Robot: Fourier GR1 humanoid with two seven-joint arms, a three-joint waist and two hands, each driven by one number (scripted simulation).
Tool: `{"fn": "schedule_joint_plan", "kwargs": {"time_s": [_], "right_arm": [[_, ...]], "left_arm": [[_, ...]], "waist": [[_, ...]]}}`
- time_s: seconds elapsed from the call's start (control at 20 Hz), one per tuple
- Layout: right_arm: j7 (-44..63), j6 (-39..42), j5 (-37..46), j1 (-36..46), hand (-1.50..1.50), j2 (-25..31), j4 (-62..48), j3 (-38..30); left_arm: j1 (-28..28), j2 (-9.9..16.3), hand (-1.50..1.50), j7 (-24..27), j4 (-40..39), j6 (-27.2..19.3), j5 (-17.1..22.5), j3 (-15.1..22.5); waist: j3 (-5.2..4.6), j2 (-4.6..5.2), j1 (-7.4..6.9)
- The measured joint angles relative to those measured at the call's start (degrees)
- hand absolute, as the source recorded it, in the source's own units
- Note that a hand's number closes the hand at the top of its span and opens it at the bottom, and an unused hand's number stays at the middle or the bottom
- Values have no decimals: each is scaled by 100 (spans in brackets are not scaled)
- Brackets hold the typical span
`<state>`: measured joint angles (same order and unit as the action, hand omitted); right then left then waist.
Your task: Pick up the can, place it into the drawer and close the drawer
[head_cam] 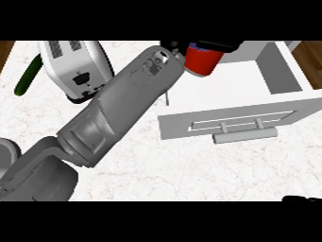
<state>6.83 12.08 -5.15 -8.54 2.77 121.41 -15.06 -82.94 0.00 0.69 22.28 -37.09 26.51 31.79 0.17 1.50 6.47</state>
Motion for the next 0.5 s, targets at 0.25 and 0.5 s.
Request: {"fn": "schedule_joint_plan", "kwargs": {"time_s": [0.25, 0.5], "right_arm": [[61, -49, 70, 82, -150, -34, 60, 95], [29, -18, 68, 83, -150, -6, 50, 86]], "left_arm": [[24, 1, -150, -5, -71, -230, 123, 220], [25, 1, -150, 66, -162, -400, 263, 301]], "waist": [[0, 17, 59], [0, 28, 90]]}}
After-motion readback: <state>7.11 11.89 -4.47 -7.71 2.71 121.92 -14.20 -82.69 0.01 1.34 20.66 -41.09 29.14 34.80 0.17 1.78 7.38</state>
